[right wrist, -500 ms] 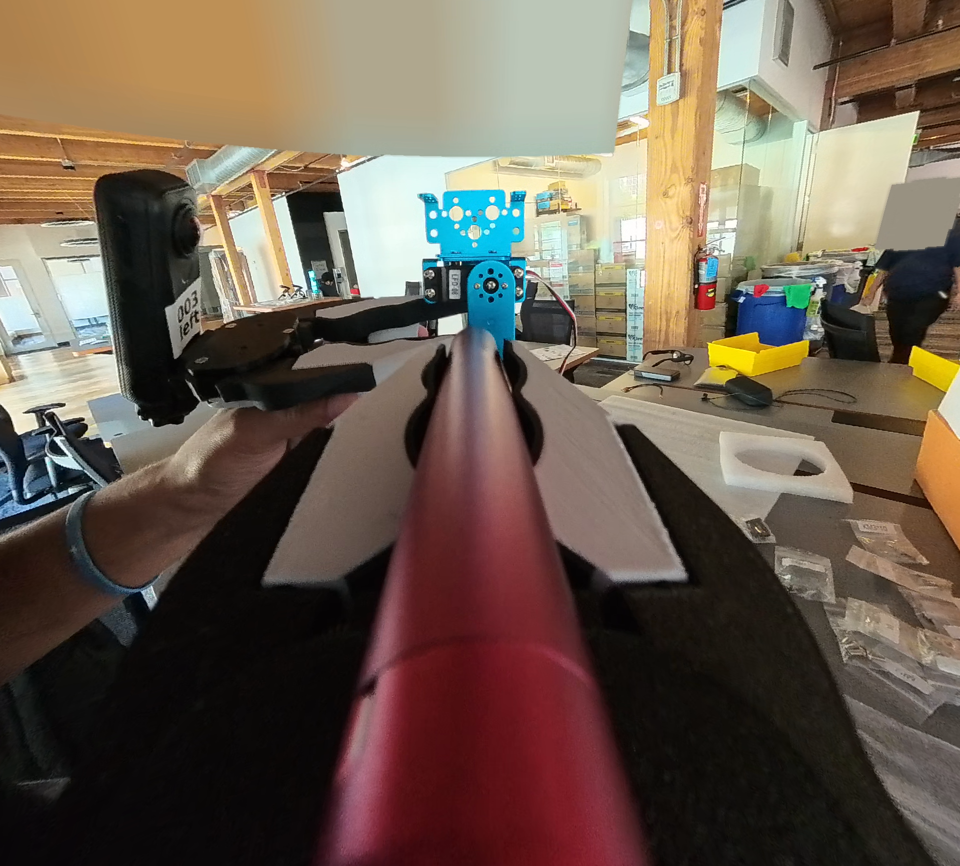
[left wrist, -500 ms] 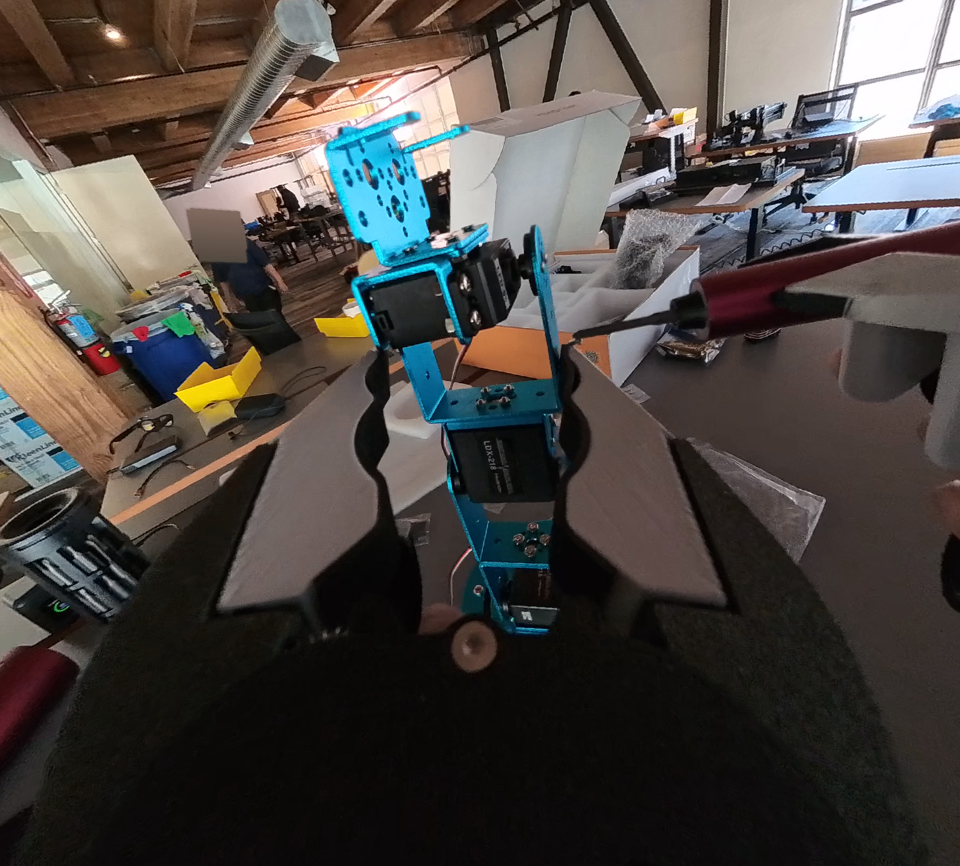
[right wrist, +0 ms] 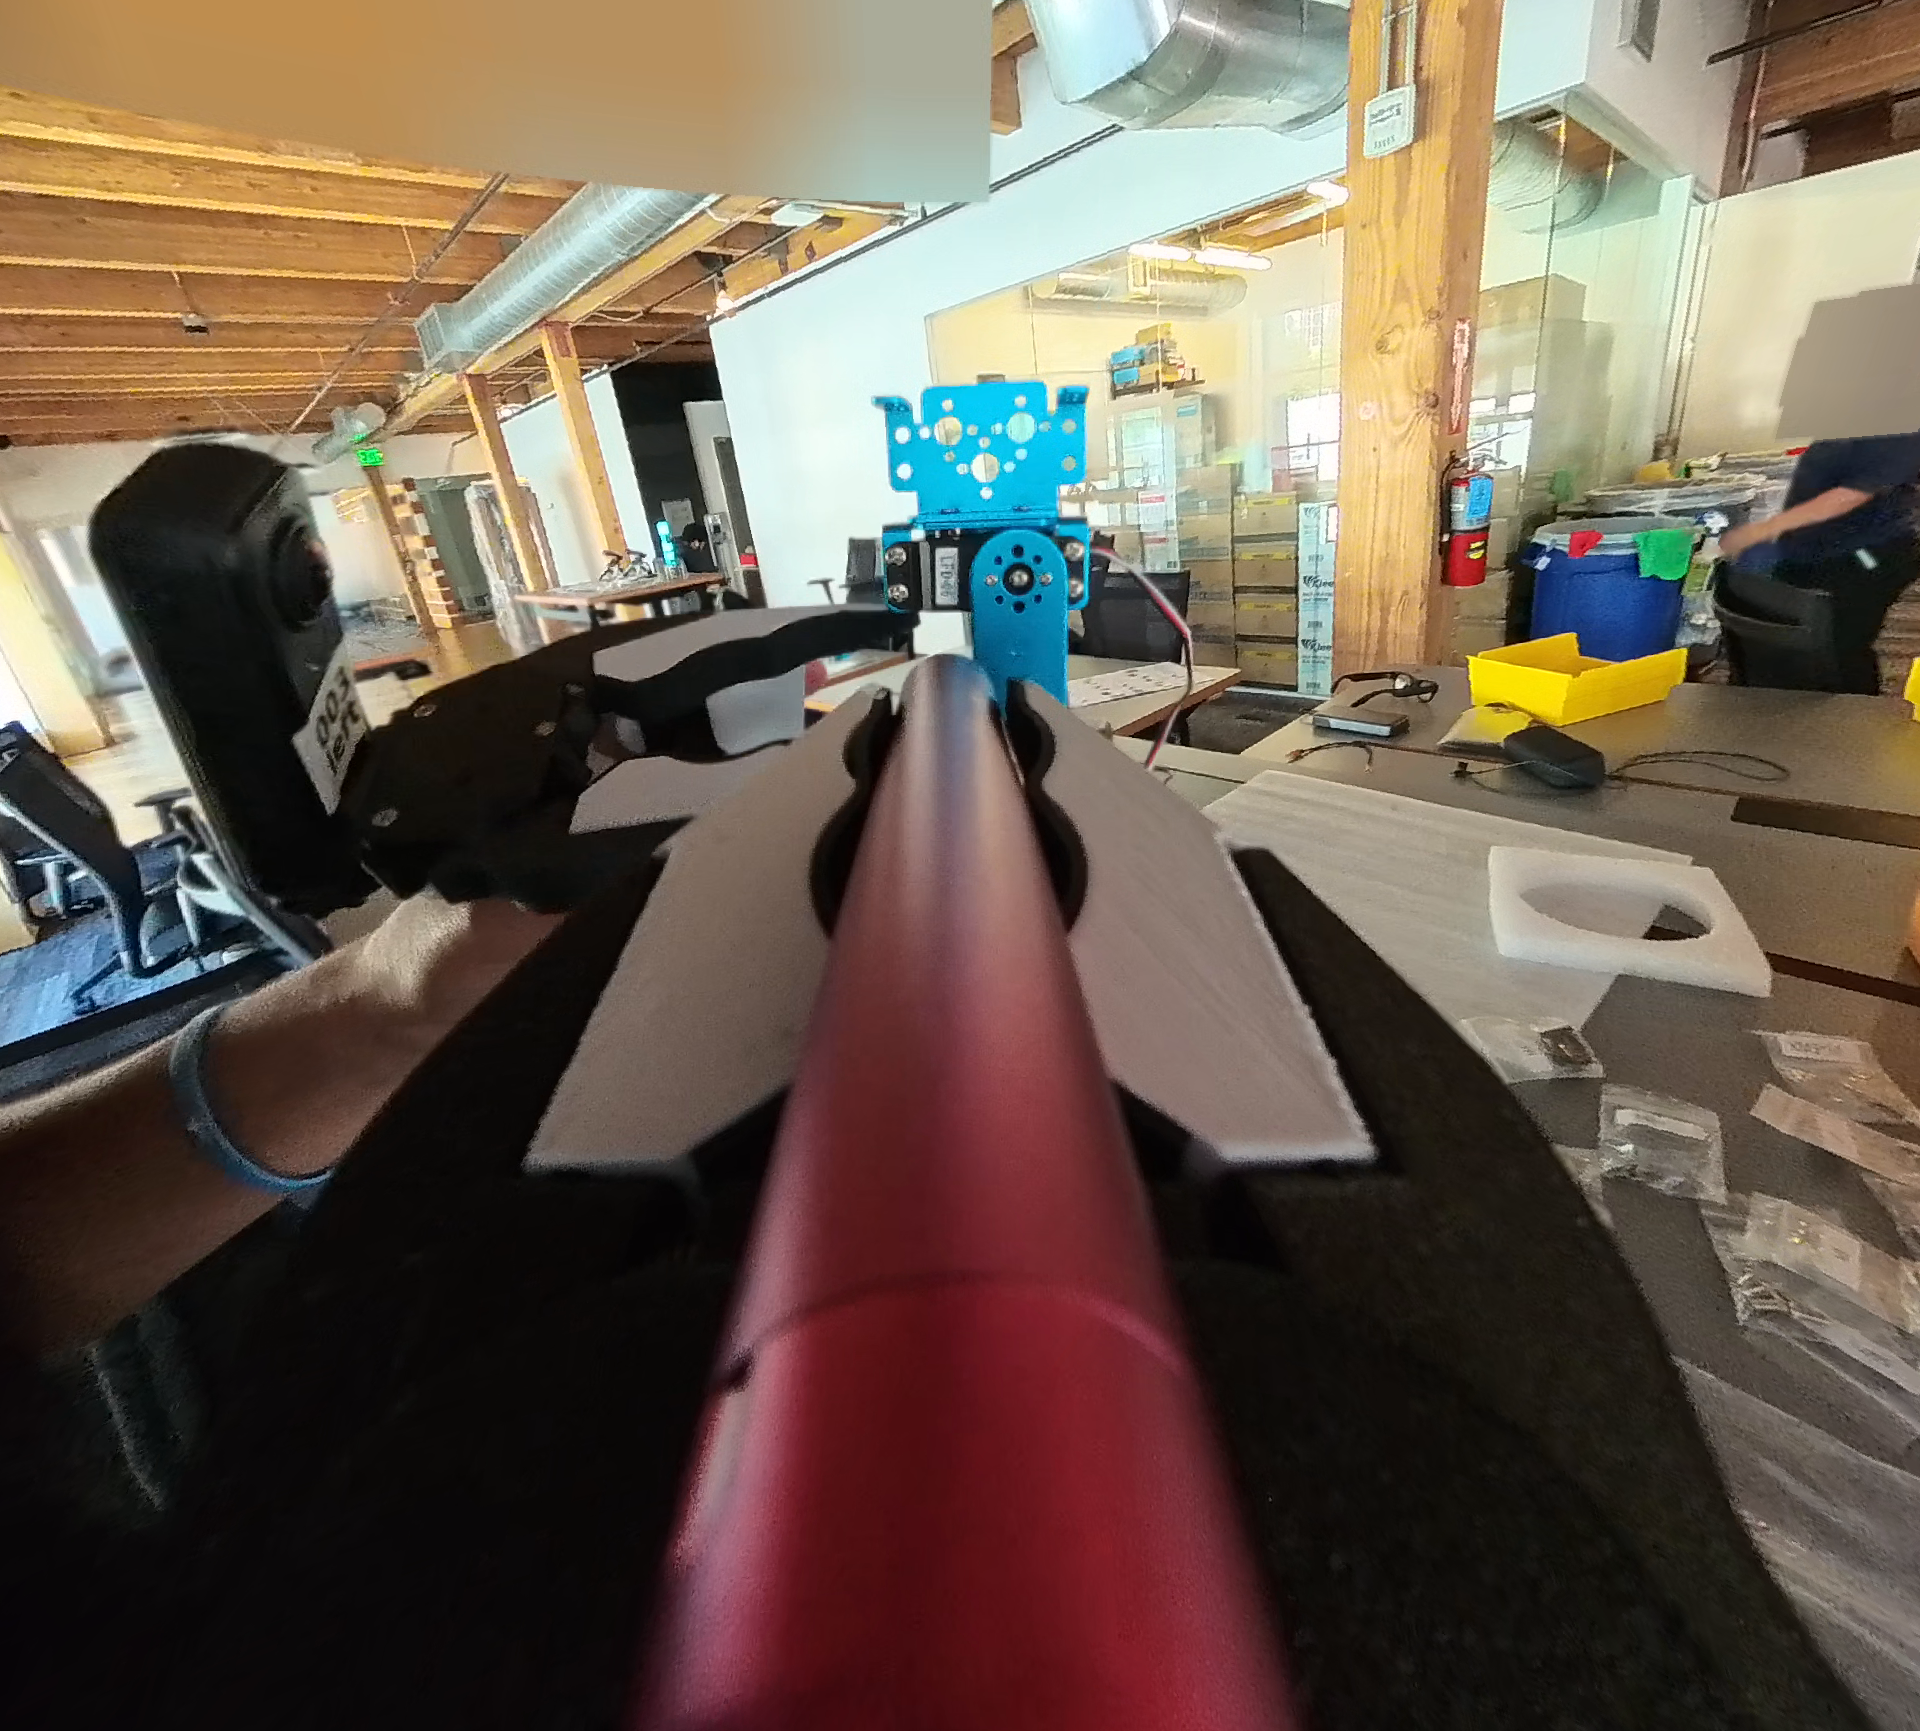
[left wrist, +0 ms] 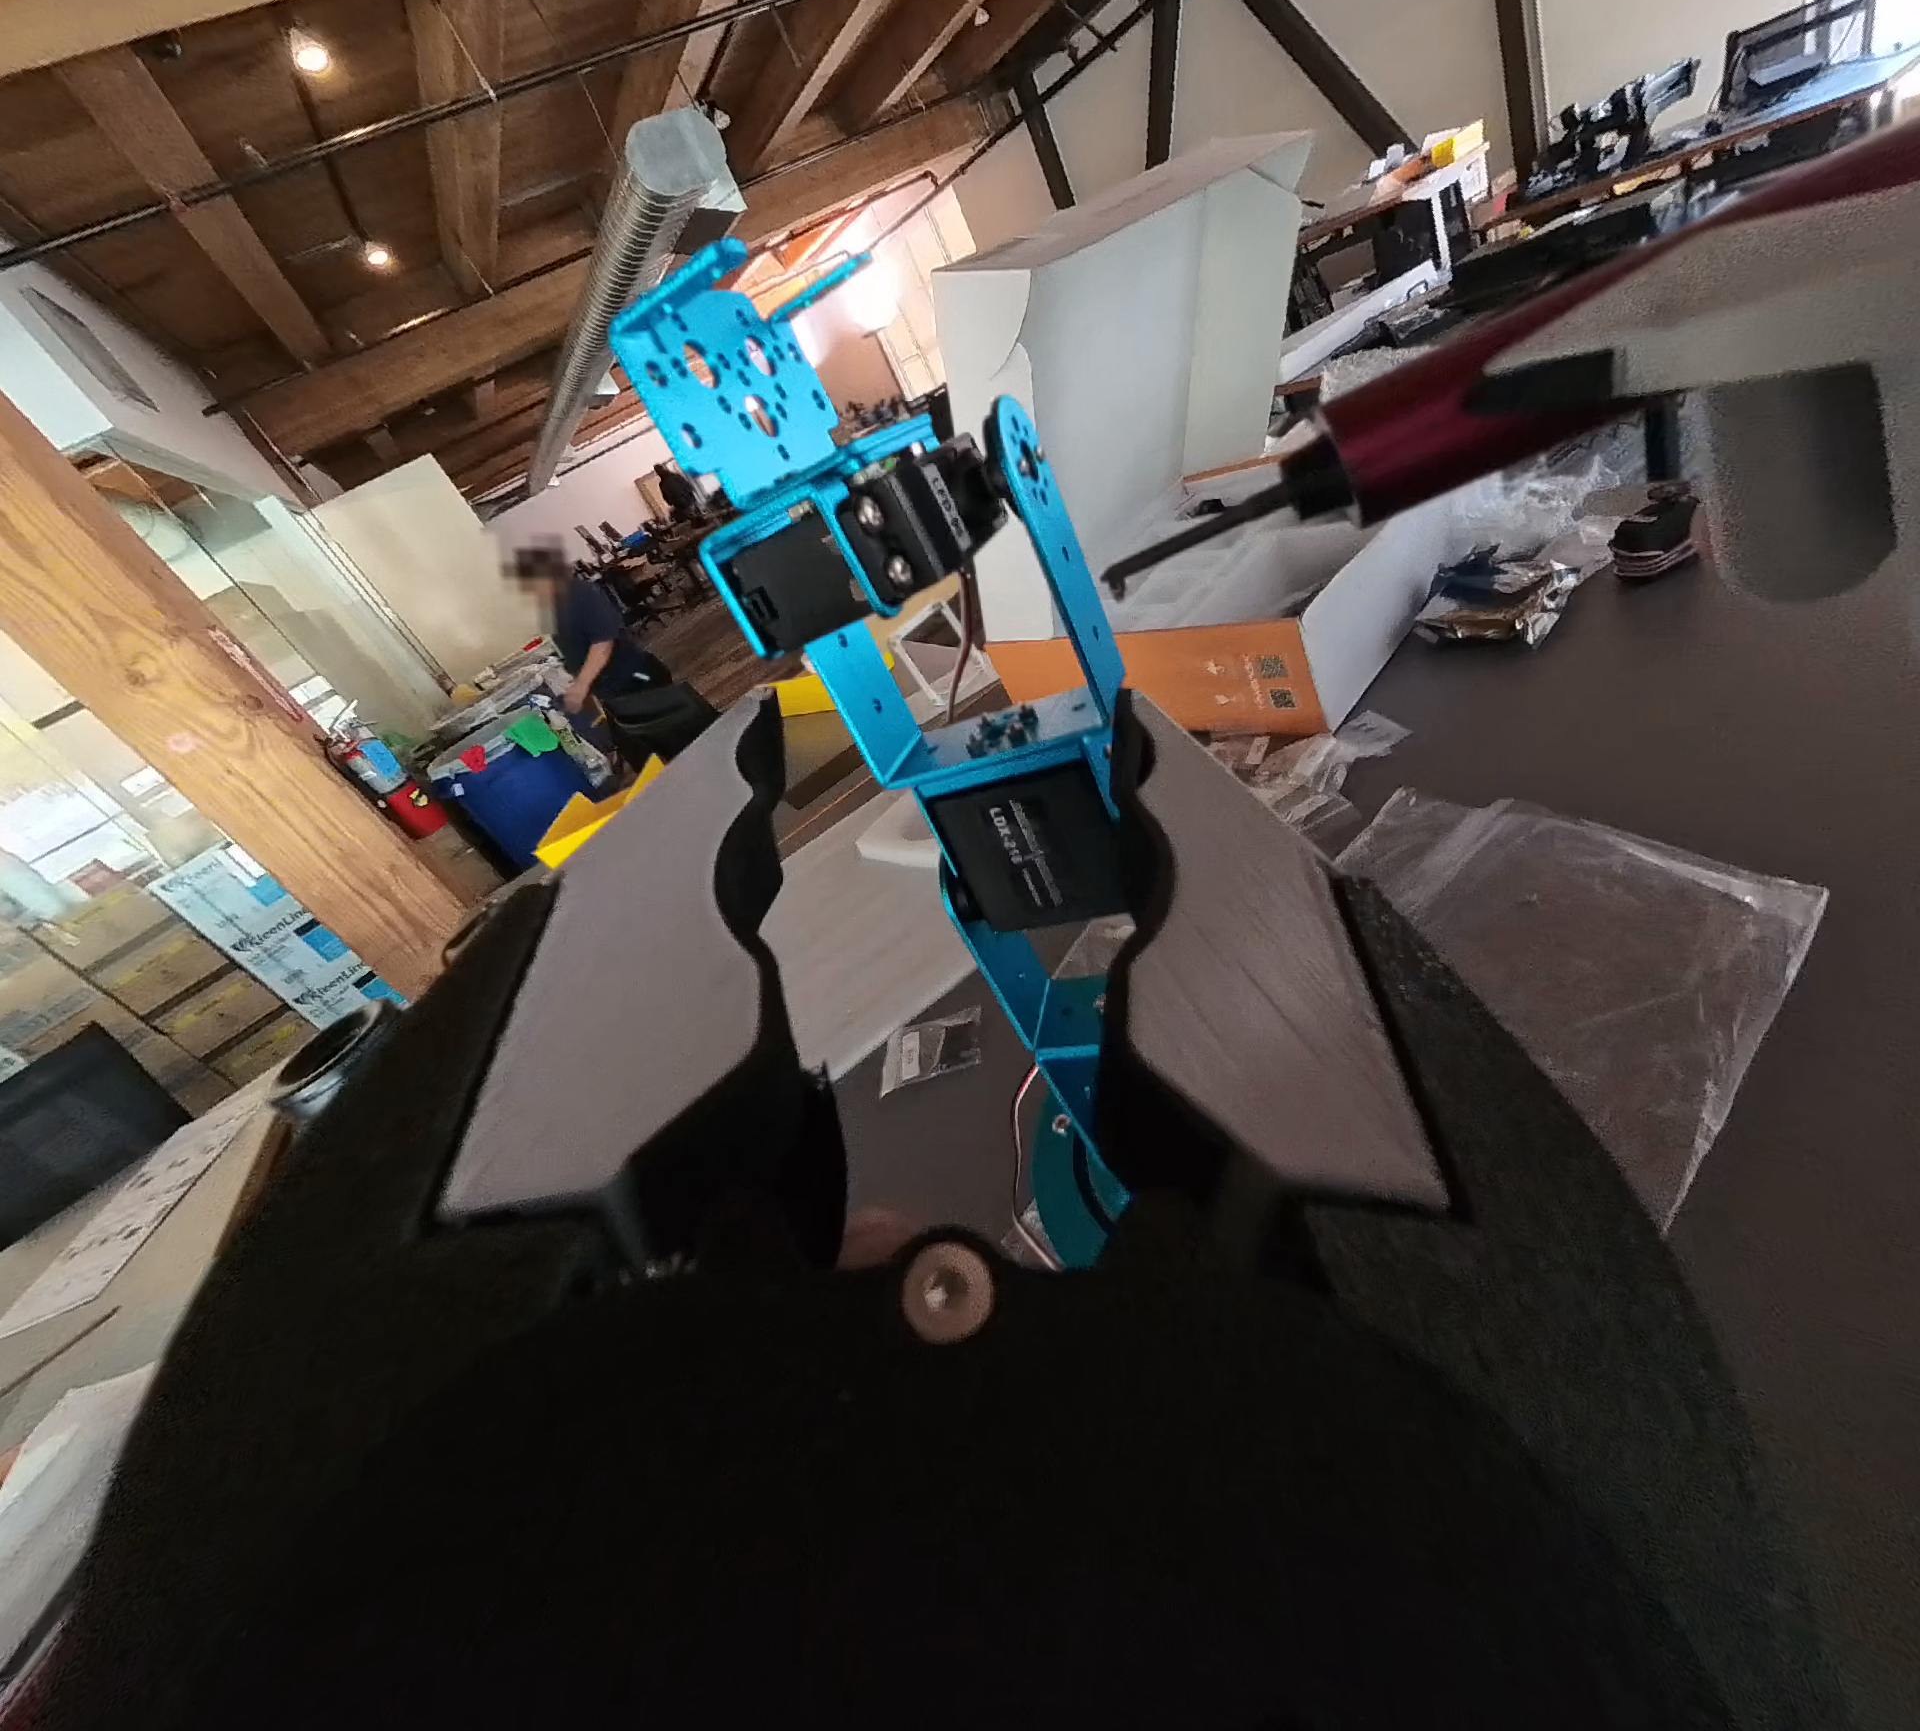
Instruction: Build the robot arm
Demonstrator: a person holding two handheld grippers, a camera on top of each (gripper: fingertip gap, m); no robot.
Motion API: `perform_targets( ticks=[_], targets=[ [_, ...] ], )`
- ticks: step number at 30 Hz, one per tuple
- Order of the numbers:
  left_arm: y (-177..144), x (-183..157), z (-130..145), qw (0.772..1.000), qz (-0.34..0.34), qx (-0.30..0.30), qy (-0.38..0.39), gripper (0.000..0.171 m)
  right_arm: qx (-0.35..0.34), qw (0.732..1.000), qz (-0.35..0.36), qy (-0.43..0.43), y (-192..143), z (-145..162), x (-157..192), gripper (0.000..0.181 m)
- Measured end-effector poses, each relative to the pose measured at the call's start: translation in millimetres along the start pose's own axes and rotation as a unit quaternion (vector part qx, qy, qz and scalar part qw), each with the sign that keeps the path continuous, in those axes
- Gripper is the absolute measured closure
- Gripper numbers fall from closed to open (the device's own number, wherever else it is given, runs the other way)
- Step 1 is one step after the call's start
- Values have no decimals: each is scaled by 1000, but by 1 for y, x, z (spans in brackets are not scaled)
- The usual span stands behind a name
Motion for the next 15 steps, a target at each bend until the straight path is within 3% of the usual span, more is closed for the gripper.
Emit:
perform_targets(
  ticks=[7, 15],
  targets=[
    [-21, 1, -7, 1000, -8, -27, 1, 118, 21, 997, -36, 58, 11, -3, 11, 159],
    [-38, 6, -20, 993, -41, -53, 93, 134, 18, 978, -98, 184, 22, -9, 29, 159]
  ],
)
Point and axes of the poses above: each gripper's, where its closed fingertips meet, y out along the fingers, z out of its underside, x = y × z across the jaws, the point moved 5 cm from there along -y, back along the fingers, and after that the axes turned 7 degrees about -x, right-handed, at the moved point
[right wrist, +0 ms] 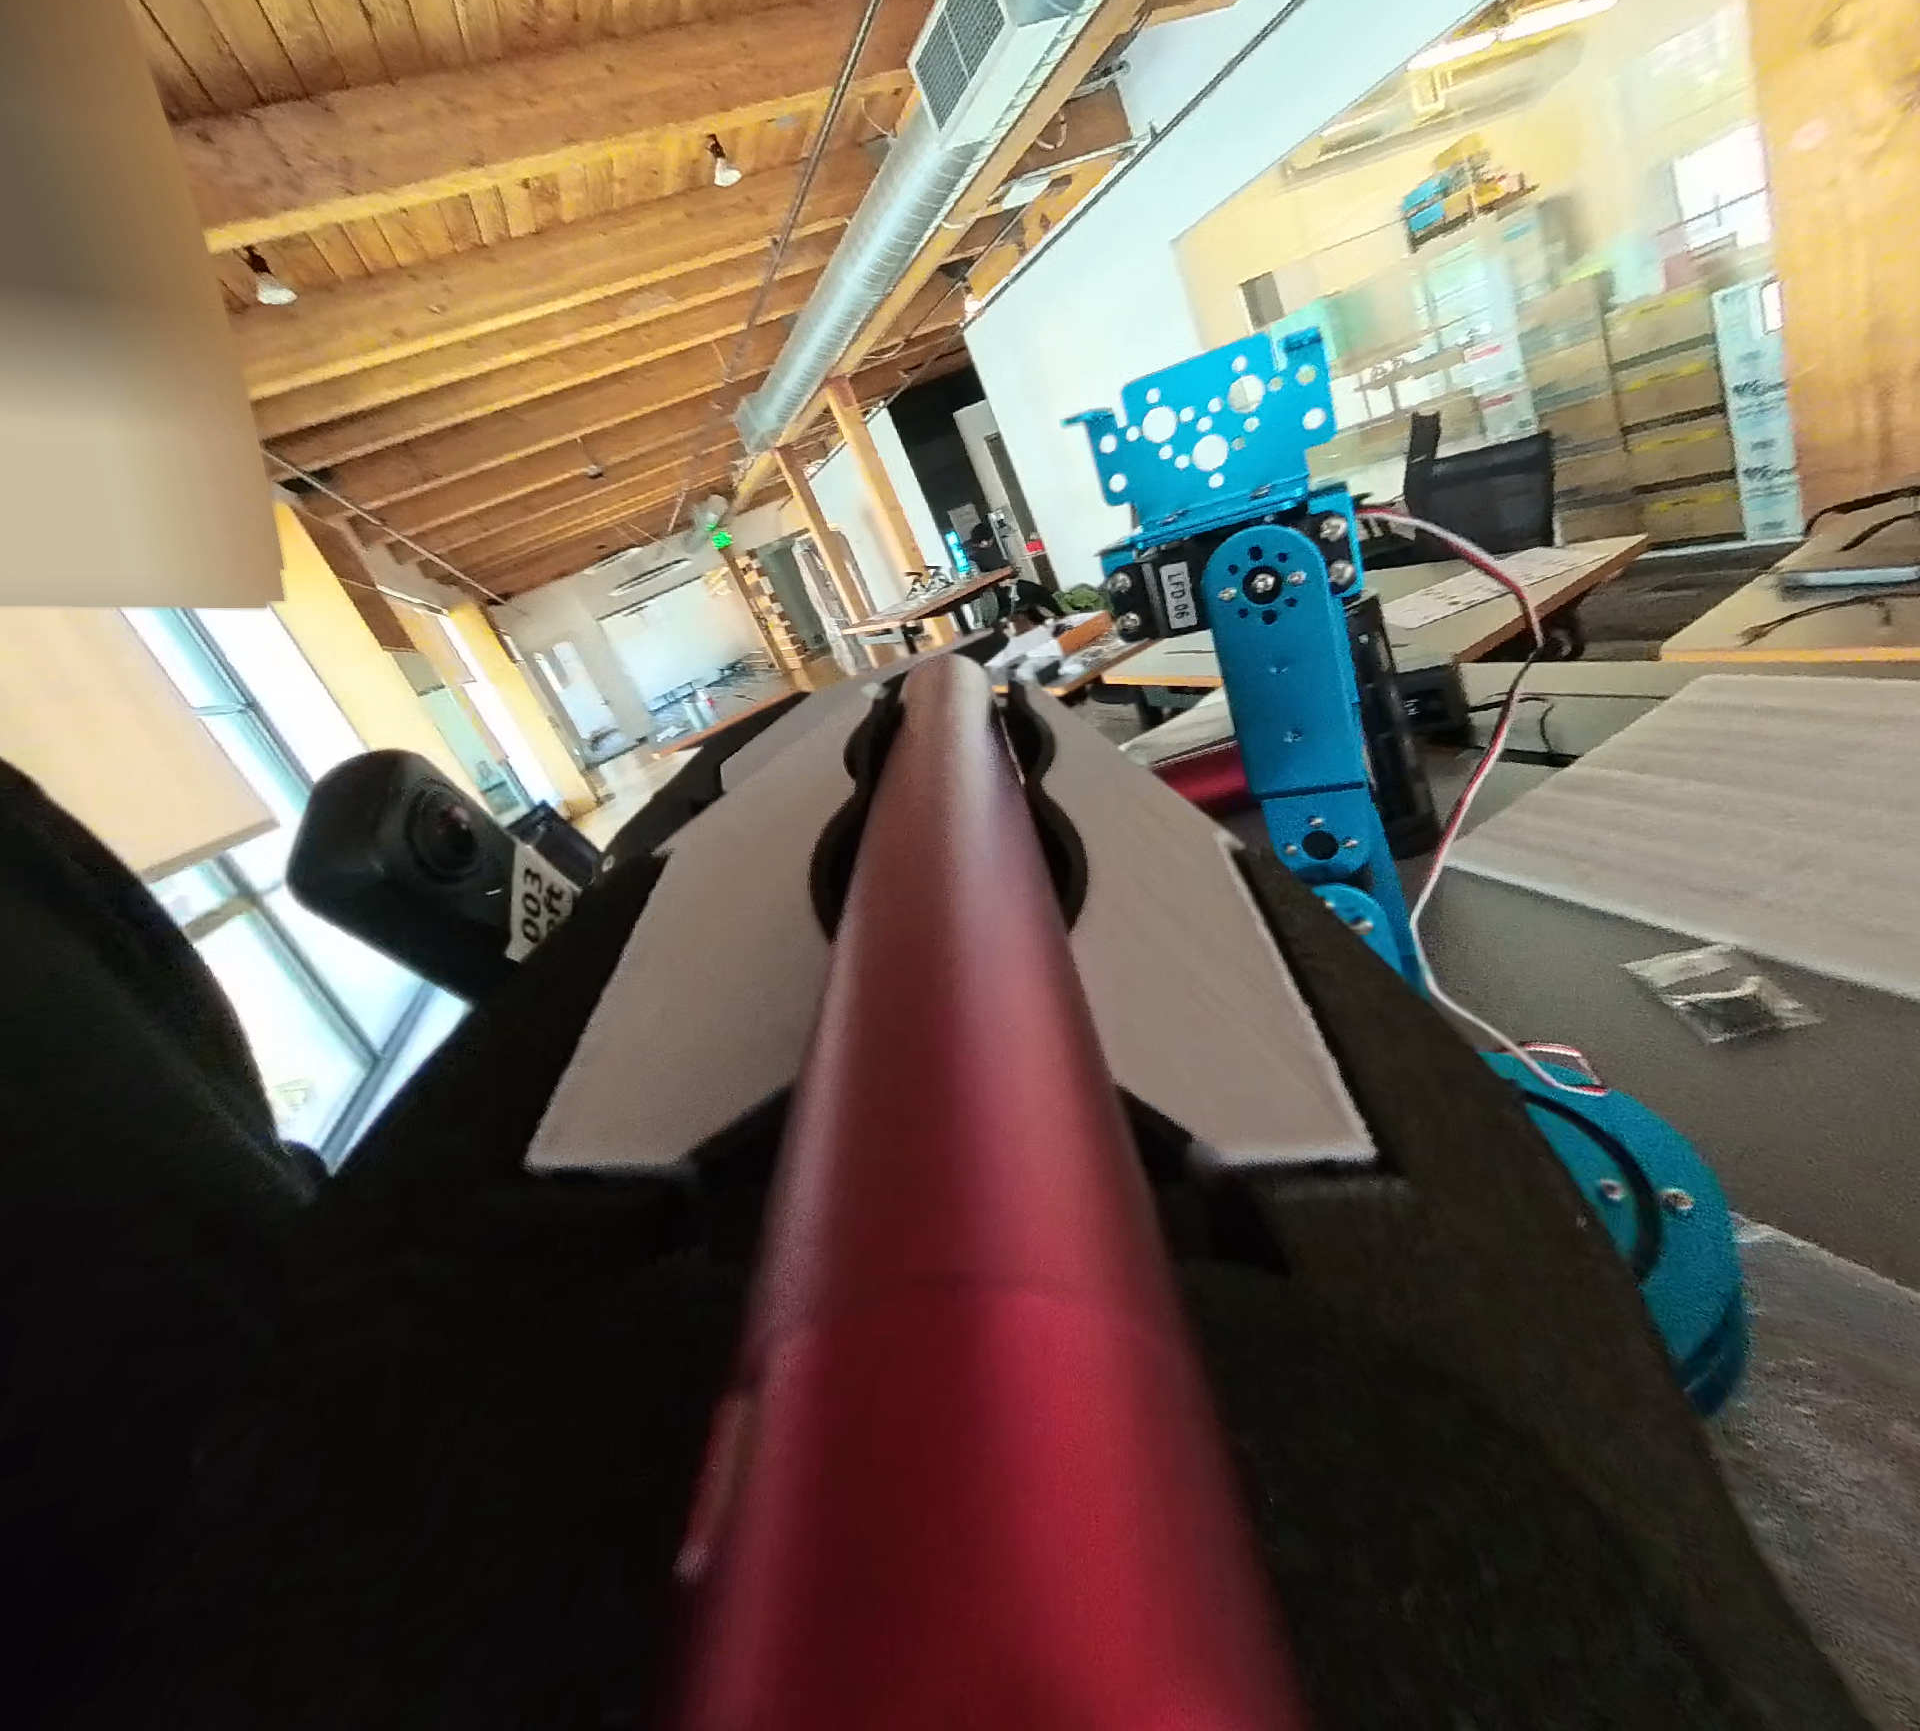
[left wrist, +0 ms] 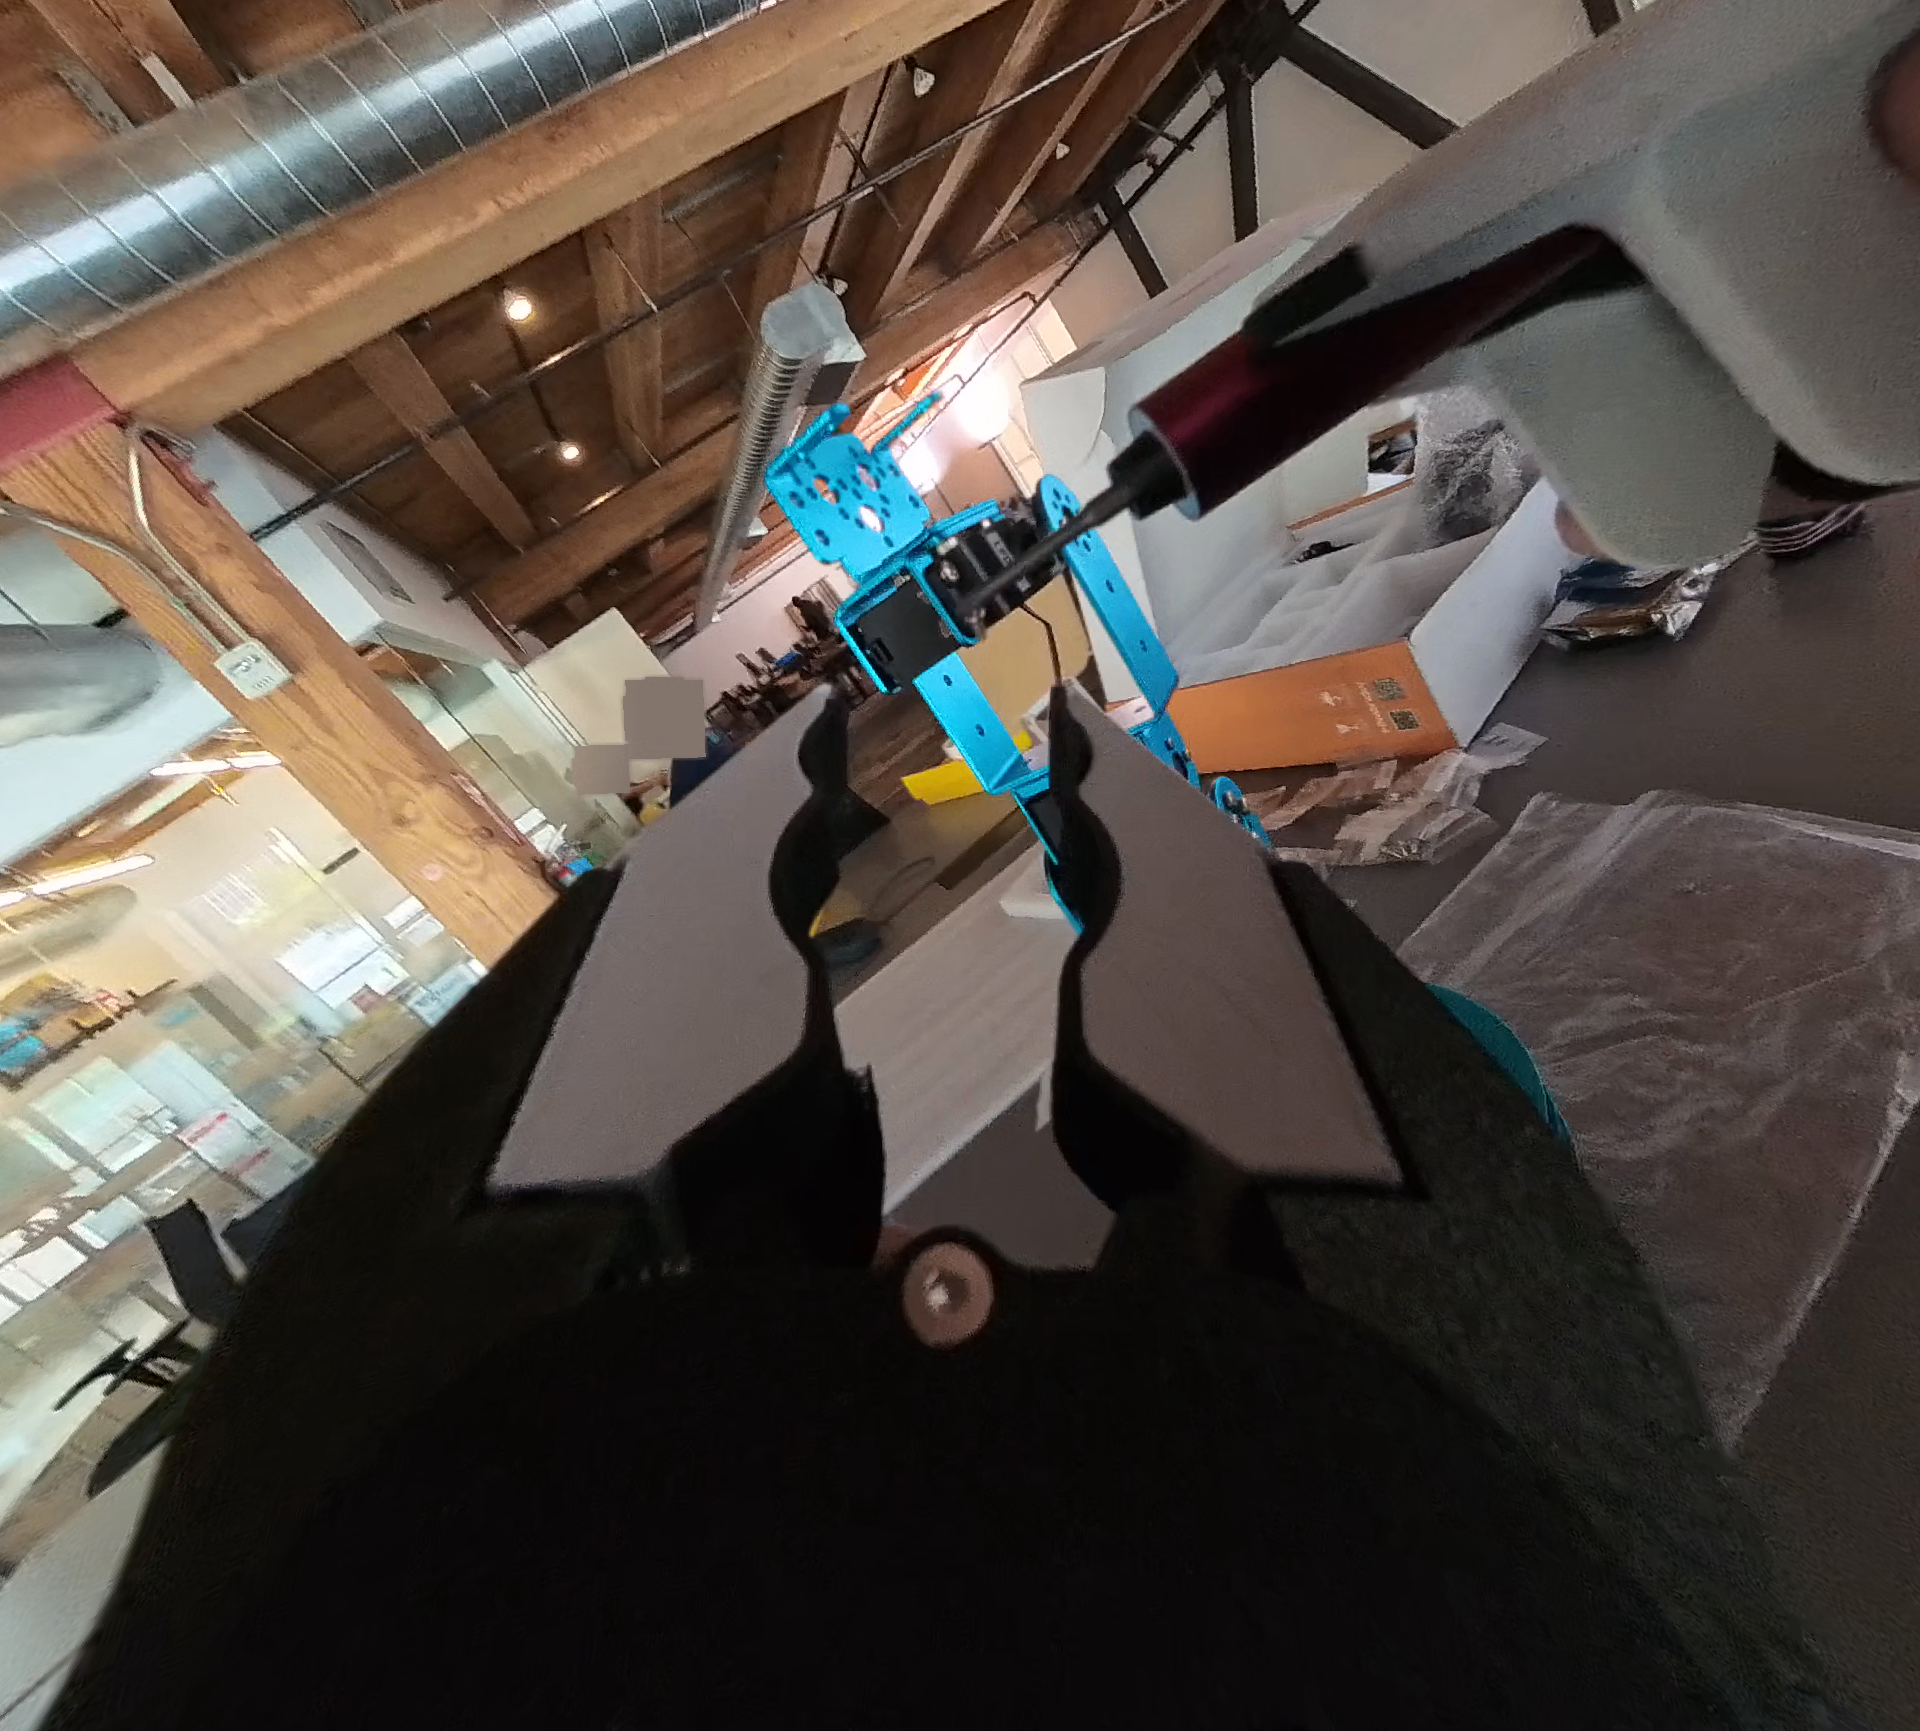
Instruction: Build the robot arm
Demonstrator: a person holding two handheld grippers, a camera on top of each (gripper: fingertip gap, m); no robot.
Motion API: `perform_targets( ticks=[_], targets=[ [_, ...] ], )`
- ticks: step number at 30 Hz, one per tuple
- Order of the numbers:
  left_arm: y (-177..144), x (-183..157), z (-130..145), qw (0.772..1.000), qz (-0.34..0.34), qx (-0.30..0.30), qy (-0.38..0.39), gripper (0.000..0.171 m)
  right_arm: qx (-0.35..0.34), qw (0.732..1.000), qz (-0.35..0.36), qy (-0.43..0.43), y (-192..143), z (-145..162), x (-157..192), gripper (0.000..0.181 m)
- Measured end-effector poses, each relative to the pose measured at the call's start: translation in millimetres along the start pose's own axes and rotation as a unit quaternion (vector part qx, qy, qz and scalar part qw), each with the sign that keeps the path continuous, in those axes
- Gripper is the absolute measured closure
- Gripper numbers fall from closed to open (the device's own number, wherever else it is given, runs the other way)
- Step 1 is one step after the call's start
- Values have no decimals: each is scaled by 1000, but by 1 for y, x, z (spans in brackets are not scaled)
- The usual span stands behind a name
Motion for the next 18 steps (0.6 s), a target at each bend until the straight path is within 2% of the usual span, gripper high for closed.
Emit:
perform_targets(
  ticks=[4, 18],
  targets=[
    [-6, 0, -7, 1000, -7, -9, 1, 137, 8, 1000, -7, 23, 3, 6, 3, 159],
    [-12, 3, -8, 1000, -10, -15, -16, 169, 9, 999, -22, 42, 5, 7, 4, 159]
  ],
)
Point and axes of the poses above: each gripper's, where its closed fingertips meet, y out along the fingers, z out of its underside, x = y × z across the jaws, the point moved 5 cm from there along -y, back along the fingers, and after that the axes turned 7 degrees about -x, right-handed, at the moved point
